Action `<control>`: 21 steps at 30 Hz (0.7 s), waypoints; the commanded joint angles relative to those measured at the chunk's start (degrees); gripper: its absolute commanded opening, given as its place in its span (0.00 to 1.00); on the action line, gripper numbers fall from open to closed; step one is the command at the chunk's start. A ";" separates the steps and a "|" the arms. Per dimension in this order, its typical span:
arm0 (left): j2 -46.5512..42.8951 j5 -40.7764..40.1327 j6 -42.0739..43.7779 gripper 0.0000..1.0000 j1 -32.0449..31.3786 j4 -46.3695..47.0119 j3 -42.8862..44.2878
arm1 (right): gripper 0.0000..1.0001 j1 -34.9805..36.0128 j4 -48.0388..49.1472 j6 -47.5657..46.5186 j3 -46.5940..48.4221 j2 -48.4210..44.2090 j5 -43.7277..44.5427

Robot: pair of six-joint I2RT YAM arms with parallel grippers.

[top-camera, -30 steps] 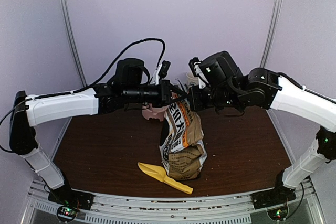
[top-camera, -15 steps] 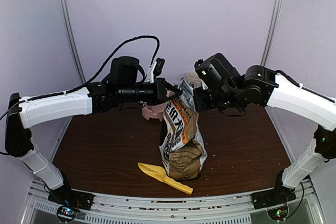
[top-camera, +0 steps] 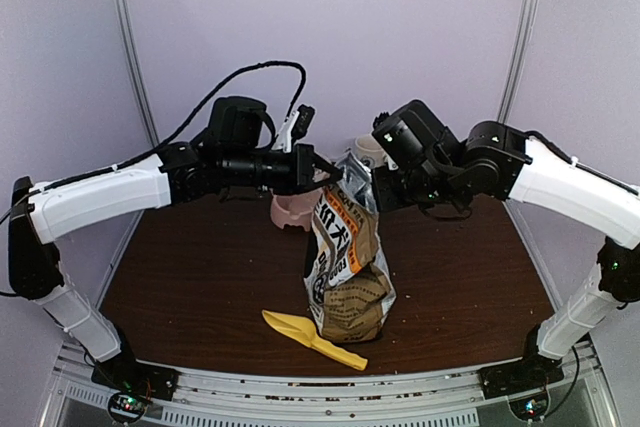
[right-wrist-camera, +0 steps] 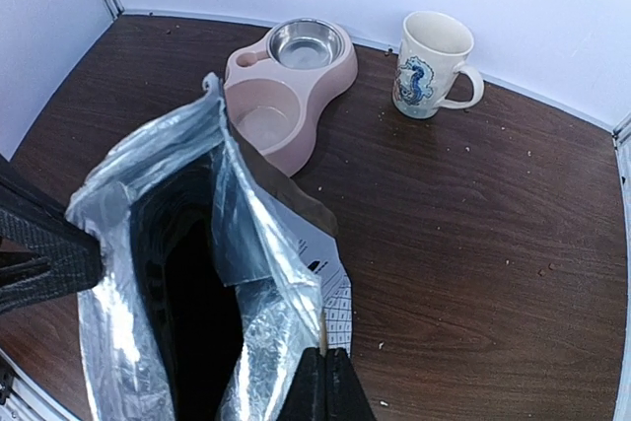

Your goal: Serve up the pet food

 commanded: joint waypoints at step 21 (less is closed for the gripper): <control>-0.29 -2.12 9.15 0.73 -1.25 -16.09 12.83 | 0.45 -4.11 1.54 -5.57 2.33 -8.14 -10.67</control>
